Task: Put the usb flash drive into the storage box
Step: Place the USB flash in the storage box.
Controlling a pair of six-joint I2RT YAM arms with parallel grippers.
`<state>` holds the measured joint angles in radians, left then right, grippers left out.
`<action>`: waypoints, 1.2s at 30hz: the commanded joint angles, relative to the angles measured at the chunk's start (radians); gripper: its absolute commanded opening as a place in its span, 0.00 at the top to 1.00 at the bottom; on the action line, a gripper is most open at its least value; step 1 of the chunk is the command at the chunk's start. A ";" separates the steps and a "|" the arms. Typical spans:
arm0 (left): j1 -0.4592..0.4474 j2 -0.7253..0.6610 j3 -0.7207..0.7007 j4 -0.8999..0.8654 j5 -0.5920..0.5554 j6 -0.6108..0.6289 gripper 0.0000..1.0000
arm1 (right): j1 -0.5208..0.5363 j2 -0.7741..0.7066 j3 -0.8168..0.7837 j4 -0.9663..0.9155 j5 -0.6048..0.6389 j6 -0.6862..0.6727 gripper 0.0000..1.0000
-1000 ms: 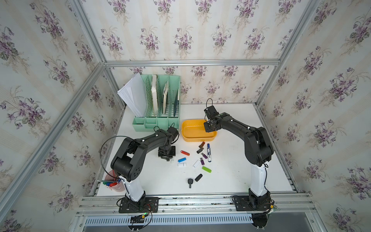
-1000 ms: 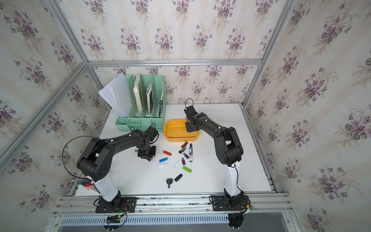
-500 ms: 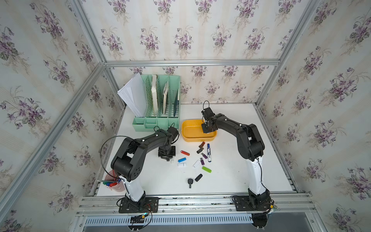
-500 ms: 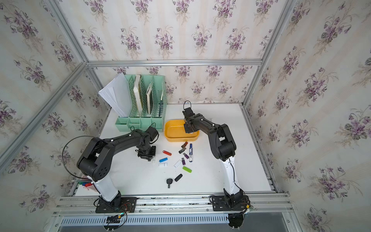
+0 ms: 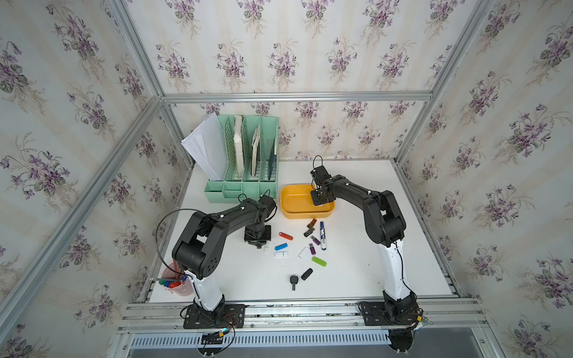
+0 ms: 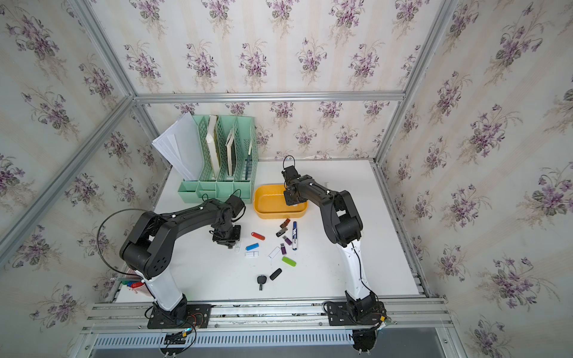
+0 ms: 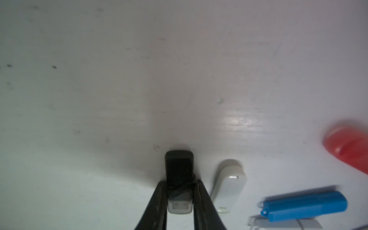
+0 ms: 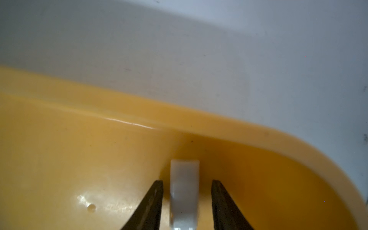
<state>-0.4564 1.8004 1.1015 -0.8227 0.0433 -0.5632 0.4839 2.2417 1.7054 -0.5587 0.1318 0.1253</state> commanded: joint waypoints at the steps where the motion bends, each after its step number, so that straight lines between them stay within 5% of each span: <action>1: 0.002 -0.014 0.029 -0.064 -0.046 0.012 0.79 | 0.001 -0.022 -0.002 -0.027 -0.011 -0.002 0.55; 14: 0.002 -0.025 0.345 -0.250 -0.073 0.077 0.79 | -0.003 -0.256 -0.021 -0.071 -0.011 0.021 0.53; 28: -0.067 0.336 1.004 -0.416 -0.008 0.180 0.79 | -0.127 -0.566 -0.448 -0.020 0.016 0.124 0.52; 36: -0.088 0.431 1.070 -0.337 -0.011 0.167 0.79 | -0.158 -0.575 -0.508 -0.015 0.004 0.120 0.49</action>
<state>-0.5430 2.2242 2.1830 -1.1957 0.0410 -0.3939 0.3279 1.6764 1.2053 -0.5842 0.1371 0.2363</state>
